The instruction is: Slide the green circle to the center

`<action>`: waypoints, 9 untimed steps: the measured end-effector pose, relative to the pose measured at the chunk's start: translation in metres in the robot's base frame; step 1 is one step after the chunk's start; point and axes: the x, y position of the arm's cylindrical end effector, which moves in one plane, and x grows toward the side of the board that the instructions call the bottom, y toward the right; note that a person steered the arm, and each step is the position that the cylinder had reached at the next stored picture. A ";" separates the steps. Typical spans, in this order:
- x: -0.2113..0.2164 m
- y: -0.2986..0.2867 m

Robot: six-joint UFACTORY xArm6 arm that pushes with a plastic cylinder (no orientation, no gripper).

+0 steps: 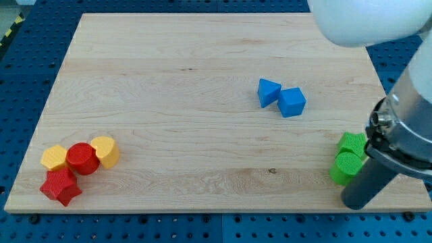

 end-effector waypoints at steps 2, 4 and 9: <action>0.000 0.017; -0.028 0.016; -0.084 -0.059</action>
